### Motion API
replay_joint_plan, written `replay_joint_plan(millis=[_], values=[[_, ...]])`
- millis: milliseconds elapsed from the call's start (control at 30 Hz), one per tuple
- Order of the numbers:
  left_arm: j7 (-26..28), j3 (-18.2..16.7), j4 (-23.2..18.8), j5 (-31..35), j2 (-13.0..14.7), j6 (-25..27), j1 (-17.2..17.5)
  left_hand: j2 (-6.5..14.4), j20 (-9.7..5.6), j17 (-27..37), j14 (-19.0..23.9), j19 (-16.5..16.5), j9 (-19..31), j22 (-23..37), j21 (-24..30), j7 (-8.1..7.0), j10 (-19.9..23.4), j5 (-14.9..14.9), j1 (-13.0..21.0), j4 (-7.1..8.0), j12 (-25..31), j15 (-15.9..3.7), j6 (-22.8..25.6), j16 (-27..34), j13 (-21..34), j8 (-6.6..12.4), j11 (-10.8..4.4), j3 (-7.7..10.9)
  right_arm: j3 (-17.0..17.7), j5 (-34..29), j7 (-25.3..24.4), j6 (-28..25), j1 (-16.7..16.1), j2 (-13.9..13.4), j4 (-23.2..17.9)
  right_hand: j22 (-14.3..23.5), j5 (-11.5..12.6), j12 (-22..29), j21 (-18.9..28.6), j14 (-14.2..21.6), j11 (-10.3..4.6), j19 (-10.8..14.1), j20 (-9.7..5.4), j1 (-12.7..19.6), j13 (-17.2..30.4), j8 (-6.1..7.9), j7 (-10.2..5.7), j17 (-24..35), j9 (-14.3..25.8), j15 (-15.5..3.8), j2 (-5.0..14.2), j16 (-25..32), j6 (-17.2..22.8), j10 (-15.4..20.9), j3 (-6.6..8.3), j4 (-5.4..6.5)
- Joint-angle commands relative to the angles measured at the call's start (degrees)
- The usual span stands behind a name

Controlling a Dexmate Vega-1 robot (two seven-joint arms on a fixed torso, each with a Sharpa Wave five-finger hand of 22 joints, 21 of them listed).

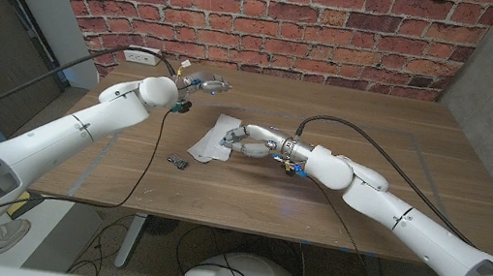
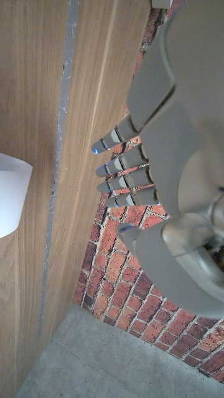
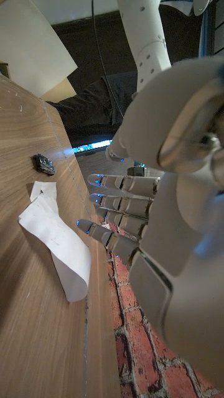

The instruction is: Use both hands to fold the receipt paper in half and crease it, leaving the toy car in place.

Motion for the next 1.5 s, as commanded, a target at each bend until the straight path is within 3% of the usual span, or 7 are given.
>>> replay_joint_plan(millis=[33,200,567,933,1300,1400,1500], values=[[-9.6,3.3,3.3,-1.6,-1.5,1.4,-5.0,-0.7,0.93,-0.4,-8.1,-7.5,0.0,-0.3,-2.7,-2.73,-1.6,0.3,-0.6,-0.61,-1.9,1.00,0.7,-1.5,-0.3,-0.39,-2.60,3.87,-2.1,-9.0,-1.4,-2.4,-0.5,3.2,3.2,0.1,0.5,-0.3,-0.5,-0.8,0.07,-0.7,0.25,-0.7,0.2,-0.14,0.16,-0.3,0.1,-1.03,-0.12,-0.1,-0.8,-1.4,0.08,0.22],[-20.3,7.2,7.9,-3.3,-3.8,3.3,-10.9,-3.6,1.97,0.4,-26.0,-21.3,0.0,0.1,-7.3,-4.19,-17.3,-0.1,-9.6,3.09,-4.4,6.16,2.7,-1.2,0.1,0.00,1.28,1.14,-1.6,-8.4,-2.7,-4.5,-0.8,3.6,3.6,0.1,0.7,-0.2,-0.7,-0.8,0.32,-0.5,0.35,-0.8,0.2,-0.31,-0.08,-0.5,0.1,-0.75,-0.29,0.1,-1.7,-1.9,0.13,0.04],[-32.0,11.2,17.4,-6.4,-8.0,-0.7,-17.1,-4.2,1.44,1.2,-41.2,-34.4,0.1,1.2,-10.2,0.06,-32.4,1.2,-24.6,6.16,-4.7,5.36,8.5,-0.9,-0.3,0.11,-0.36,-5.50,0.8,-5.3,-6.7,-7.0,-1.9,3.5,2.9,0.1,0.9,0.2,-0.7,0.1,0.69,0.5,1.08,-1.2,0.2,0.05,0.00,-0.9,0.1,0.00,-0.59,0.6,-2.0,-2.4,0.22,-0.36],[-23.9,13.1,5.3,4.6,-3.6,1.7,-15.8,-1.5,0.51,0.4,-40.1,-32.1,3.2,1.6,-7.1,12.66,-25.0,2.1,-24.5,6.22,-1.4,4.00,34.9,1.2,-1.0,9.36,-0.95,-14.04,1.9,-1.9,-8.0,-7.2,-1.7,3.8,3.2,0.1,1.0,0.4,-0.7,1.2,0.74,1.5,1.32,-1.3,0.1,0.31,0.15,-1.2,0.1,0.20,-0.67,1.0,-1.8,-2.4,0.48,-0.82],[-24.7,21.0,-8.4,29.8,-1.6,20.2,-16.7,-1.3,-1.08,0.0,-31.3,-27.0,7.5,1.3,-4.3,13.91,-11.0,2.6,-24.5,6.23,0.9,1.12,48.7,2.8,-1.2,16.09,-1.29,-16.12,2.3,2.0,-6.8,-4.2,-2.2,3.0,2.7,0.2,1.2,0.7,0.2,4.6,0.98,5.5,1.60,-1.1,0.1,0.27,0.19,-1.6,0.0,0.43,-0.56,1.9,-2.6,-2.4,1.29,-1.89],[-24.7,20.3,-8.6,30.6,-1.6,21.5,-15.7,-1.4,-0.69,0.0,-29.5,-26.5,4.7,1.1,-3.7,12.44,-11.8,2.2,-24.4,6.13,-1.0,1.55,37.3,1.9,-1.1,9.17,-1.38,-17.81,1.8,3.3,-4.8,-2.2,-1.9,2.7,2.8,0.2,1.3,0.7,0.5,5.1,0.97,6.7,0.88,-0.4,0.1,0.01,0.25,-1.7,0.0,0.27,-0.23,1.8,-3.8,-2.6,2.02,-2.74],[-22.9,17.8,-9.1,28.9,-1.4,21.6,-13.5,-0.6,0.63,0.0,-28.3,-25.5,1.0,0.5,-2.7,2.58,-16.4,1.9,-23.9,5.94,-3.1,2.83,10.2,0.3,-0.7,-2.12,-0.34,-17.43,0.8,3.3,-2.4,-0.7,-1.5,2.3,2.8,0.2,1.4,0.5,-0.2,4.5,0.51,6.2,-0.43,1.7,0.1,0.11,0.02,-1.3,0.0,-0.60,1.45,1.8,-4.5,-3.2,3.71,-4.64]])
